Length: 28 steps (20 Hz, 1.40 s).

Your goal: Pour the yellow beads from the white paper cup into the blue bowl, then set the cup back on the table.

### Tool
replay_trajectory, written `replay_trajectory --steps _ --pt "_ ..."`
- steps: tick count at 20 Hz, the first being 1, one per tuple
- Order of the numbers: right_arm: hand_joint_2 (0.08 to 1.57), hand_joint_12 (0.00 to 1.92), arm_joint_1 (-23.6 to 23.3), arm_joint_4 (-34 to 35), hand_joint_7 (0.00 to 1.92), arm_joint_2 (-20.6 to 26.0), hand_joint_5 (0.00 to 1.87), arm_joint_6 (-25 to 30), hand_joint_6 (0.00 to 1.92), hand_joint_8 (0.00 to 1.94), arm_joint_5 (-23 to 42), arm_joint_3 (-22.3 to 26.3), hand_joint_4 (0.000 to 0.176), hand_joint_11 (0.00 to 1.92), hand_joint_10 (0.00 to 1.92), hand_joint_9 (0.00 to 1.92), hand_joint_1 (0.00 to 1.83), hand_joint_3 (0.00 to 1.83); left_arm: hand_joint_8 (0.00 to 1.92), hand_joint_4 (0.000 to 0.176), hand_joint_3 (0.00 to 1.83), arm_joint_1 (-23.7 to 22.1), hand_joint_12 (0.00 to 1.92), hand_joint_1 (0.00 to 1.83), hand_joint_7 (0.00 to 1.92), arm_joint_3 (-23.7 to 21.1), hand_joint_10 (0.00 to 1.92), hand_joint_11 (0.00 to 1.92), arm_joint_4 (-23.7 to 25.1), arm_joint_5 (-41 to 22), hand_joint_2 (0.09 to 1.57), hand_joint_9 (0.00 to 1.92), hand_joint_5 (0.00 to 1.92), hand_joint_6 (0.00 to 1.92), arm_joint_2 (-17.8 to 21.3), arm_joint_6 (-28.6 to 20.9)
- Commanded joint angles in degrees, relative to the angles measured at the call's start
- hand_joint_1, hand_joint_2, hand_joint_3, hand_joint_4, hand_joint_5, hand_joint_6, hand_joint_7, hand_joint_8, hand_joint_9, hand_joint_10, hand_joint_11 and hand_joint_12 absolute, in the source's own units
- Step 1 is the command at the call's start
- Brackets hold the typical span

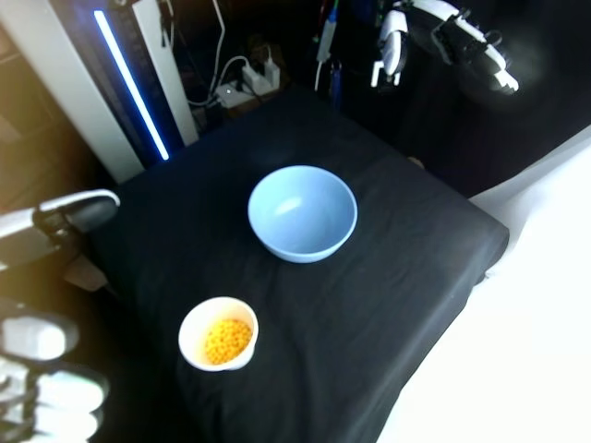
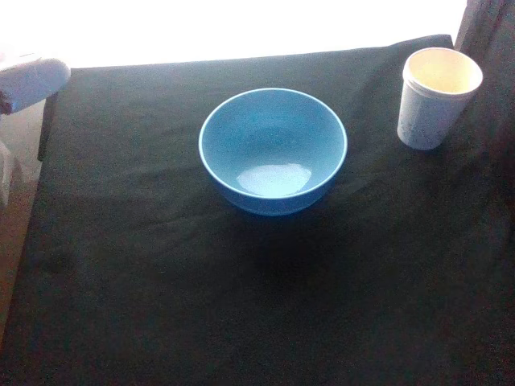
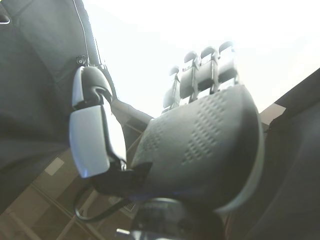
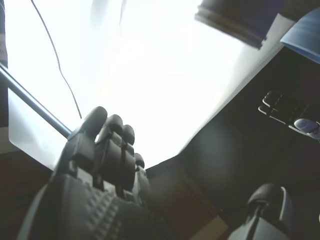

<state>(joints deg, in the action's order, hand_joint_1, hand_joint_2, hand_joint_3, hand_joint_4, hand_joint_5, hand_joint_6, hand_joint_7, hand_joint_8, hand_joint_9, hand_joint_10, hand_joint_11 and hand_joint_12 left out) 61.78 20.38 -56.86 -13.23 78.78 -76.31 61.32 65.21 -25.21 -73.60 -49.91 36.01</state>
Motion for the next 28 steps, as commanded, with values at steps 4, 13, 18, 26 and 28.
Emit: replay_trajectory --steps 4,13,18,26,28 --pt "0.68 0.37 -0.3 2.6 0.14 -1.5 0.12 1.6 0.00 0.00 3.1 -2.7 0.027 0.00 0.00 0.10 0.72 0.00 0.00 0.032 0.00 -0.4 0.42 0.44 0.25 0.7 0.00 0.00 -0.2 -7.1 0.87 0.16 0.09 0.00 -0.9 -0.8" --pt "0.62 0.00 -0.3 4.2 0.00 -7.8 0.00 6.7 0.00 0.00 -6.0 -9.8 0.013 0.00 0.00 0.00 0.72 0.00 0.01 0.034 0.00 -0.4 0.50 0.33 0.32 1.5 0.01 0.00 0.7 -6.4 0.83 0.20 0.11 0.00 -1.8 -1.8" --pt "0.61 0.00 -0.4 4.2 0.00 -10.6 0.00 6.9 0.00 0.00 -12.0 -12.7 0.035 0.00 0.00 0.00 0.66 0.00 0.00 0.031 0.00 -0.4 0.41 0.27 0.31 1.5 0.00 0.00 1.2 -6.4 0.83 0.17 0.10 0.00 -1.9 -1.8" --pt "0.68 0.00 -1.1 3.5 0.00 -13.3 0.04 6.9 0.01 0.00 -17.7 -15.7 0.043 0.00 0.00 0.00 0.73 0.00 0.00 0.028 0.00 -0.6 0.34 0.32 0.36 2.1 0.00 0.00 2.4 -5.3 0.82 0.20 0.10 0.00 -2.7 -2.0" --pt "0.63 0.00 -1.3 3.2 0.00 -13.9 0.03 6.9 0.00 0.00 -18.8 -16.4 0.037 0.00 0.00 0.00 0.64 0.00 0.01 0.038 0.00 -0.7 0.27 0.32 0.35 2.2 0.01 0.00 2.8 -5.1 0.81 0.18 0.10 0.00 -2.7 -2.1"
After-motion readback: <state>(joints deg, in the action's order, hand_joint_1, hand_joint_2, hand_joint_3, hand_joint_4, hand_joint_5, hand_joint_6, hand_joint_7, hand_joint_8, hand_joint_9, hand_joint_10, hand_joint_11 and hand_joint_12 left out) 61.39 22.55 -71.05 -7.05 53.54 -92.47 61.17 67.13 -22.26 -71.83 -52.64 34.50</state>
